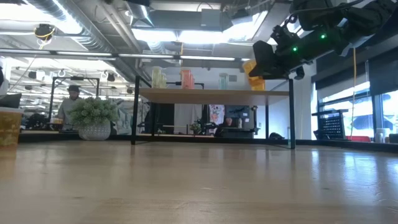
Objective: Pick and place medicine bottles onto shelf by color
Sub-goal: Put the right orange pill bottle on the shelf aligned with the other orange pill bottle
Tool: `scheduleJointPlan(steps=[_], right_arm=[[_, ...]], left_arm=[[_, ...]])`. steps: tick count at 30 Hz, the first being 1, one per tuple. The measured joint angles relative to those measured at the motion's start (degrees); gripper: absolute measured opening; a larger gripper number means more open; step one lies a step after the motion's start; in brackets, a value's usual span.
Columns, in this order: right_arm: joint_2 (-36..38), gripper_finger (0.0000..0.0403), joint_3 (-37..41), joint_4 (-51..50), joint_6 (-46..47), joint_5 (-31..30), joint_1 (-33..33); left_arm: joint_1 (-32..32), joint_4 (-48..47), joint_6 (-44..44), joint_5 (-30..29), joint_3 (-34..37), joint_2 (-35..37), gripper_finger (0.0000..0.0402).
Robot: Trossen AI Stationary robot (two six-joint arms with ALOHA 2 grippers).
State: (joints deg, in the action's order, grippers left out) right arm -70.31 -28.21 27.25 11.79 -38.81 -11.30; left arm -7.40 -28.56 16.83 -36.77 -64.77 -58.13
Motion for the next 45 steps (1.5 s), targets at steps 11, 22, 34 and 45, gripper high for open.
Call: scheduleJointPlan(steps=[11,22,34,45], right_arm=[[-0.05,0.0196,0.07,0.61,-1.62,1.17,0.25],[-0.12,0.0196,0.11,1.71,-1.82,1.66,0.25],[-0.1,0.0196,0.11,2.19,-3.2,1.55,0.25],[-0.1,0.0196,0.09,2.32,-3.3,1.4,0.25]], left_arm=[[19.35,14.21,-22.25,26.5,-0.07,-7.82,0.0164],[28.85,17.05,-37.02,40.57,-12.52,-22.83,0.0164],[31.89,1.04,-45.74,48.72,-37.7,-40.52,0.0164],[32.26,-7.45,-50.42,50.44,-50.08,-47.73,0.0164]])
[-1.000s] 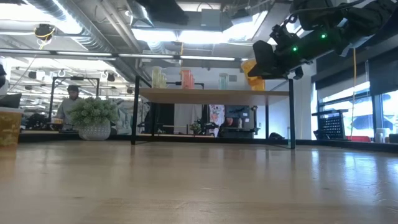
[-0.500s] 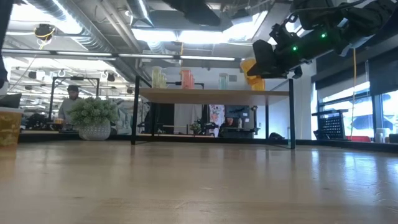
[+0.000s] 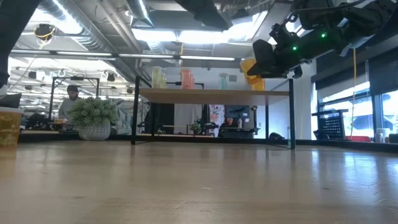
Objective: Pick and place medicine bottles onto shelf by color
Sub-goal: Put the right orange pill bottle on the shelf aligned with the other orange pill bottle
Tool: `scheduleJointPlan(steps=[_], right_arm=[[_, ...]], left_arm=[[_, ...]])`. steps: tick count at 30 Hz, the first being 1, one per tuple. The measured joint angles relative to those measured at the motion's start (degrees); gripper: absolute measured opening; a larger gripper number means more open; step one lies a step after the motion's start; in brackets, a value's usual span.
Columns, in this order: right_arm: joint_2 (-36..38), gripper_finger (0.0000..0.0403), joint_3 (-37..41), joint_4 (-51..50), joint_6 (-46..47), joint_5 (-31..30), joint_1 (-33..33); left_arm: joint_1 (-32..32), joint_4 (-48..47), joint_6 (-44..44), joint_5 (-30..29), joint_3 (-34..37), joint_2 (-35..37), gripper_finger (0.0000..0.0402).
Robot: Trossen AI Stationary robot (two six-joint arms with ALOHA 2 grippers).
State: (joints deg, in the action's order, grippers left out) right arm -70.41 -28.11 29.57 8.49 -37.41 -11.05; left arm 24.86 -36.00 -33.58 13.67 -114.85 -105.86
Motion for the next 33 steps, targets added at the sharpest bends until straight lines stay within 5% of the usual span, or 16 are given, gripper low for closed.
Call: scheduleJointPlan(steps=[18,33], right_arm=[[0.07,0.0196,-0.03,0.04,0.0,-0.02,-0.02],[0.07,0.0196,-0.07,0.37,-0.22,-0.04,0.0]], left_arm=[[-2.3,-0.62,1.67,-11.19,-0.15,0.04,0.0164],[-4.85,-0.53,1.66,-11.52,-0.13,0.07,0.0164]])
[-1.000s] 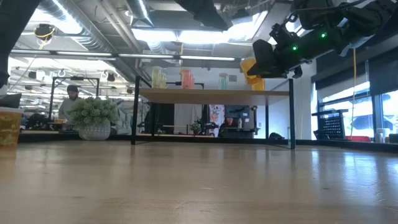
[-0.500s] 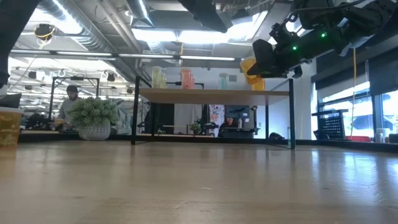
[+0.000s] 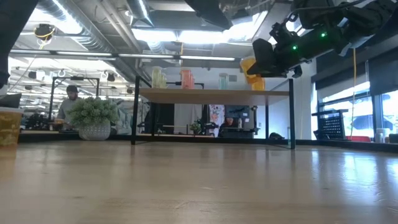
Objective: Pick and place medicine bottles onto shelf by color
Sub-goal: Put the right orange pill bottle on the shelf aligned with the other orange pill bottle
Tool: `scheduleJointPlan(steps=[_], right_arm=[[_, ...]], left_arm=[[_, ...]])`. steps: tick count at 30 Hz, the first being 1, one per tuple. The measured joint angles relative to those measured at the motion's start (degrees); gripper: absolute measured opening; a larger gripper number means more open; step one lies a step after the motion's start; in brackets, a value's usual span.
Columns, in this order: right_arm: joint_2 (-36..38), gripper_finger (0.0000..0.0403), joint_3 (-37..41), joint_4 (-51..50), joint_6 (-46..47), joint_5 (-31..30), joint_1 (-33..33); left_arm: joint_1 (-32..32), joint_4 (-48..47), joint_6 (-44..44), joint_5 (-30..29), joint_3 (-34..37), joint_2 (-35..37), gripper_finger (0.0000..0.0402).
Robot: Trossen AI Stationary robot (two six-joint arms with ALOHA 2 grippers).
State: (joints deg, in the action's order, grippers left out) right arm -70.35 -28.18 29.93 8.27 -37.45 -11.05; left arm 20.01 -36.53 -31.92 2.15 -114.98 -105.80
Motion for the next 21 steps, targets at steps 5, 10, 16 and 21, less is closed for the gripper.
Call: scheduleJointPlan(steps=[5,10,16,21], right_arm=[[0.0,0.0196,0.0,0.25,0.0,-0.02,-0.01],[0.02,0.0196,0.0,1.06,0.0,-0.01,-0.01],[0.02,0.0196,0.0,1.11,-0.02,0.0,-0.02],[0.02,0.0196,0.0,1.11,-0.22,0.0,-0.01]], left_arm=[[-1.07,0.02,-0.04,0.0,0.0,0.0,0.0164],[-2.33,0.04,-0.04,0.0,0.0,0.0,0.0164],[-3.98,0.23,0.15,0.14,0.0,0.0,0.0164],[-5.18,-0.09,-2.6,-3.02,0.02,0.0,0.0164]])
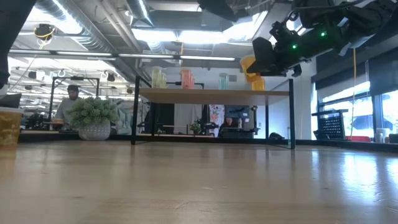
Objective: Pick and place medicine bottles onto shelf by color
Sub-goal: Put the right orange pill bottle on the shelf aligned with the other orange pill bottle
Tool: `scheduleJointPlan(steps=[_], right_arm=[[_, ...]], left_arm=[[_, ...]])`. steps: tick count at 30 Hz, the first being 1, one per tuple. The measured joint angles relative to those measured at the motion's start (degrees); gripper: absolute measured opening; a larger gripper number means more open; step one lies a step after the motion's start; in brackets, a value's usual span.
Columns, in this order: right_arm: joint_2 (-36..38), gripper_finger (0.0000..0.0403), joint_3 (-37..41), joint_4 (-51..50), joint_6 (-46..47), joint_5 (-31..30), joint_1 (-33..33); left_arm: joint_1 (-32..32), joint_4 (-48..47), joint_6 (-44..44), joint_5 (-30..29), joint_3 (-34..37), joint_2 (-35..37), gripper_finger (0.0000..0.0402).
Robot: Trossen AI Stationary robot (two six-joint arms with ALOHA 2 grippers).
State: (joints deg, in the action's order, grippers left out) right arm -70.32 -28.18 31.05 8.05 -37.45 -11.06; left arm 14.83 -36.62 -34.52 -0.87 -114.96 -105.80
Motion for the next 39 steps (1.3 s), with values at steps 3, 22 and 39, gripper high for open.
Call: scheduleJointPlan(steps=[3,22,39], right_arm=[[0.0,0.0196,0.0,0.0,-0.99,0.0,0.02],[0.0,0.0196,0.0,0.0,-1.07,0.0,-0.01],[0.0,0.0196,-0.02,1.54,-1.27,-1.05,-0.03]], left_arm=[[-0.29,-0.85,-1.99,-4.44,0.0,0.02,0.0164],[-1.14,-10.45,-8.44,-16.16,0.04,0.09,0.0164],[-1.88,-10.05,-26.06,-21.54,0.04,0.09,0.0217]])
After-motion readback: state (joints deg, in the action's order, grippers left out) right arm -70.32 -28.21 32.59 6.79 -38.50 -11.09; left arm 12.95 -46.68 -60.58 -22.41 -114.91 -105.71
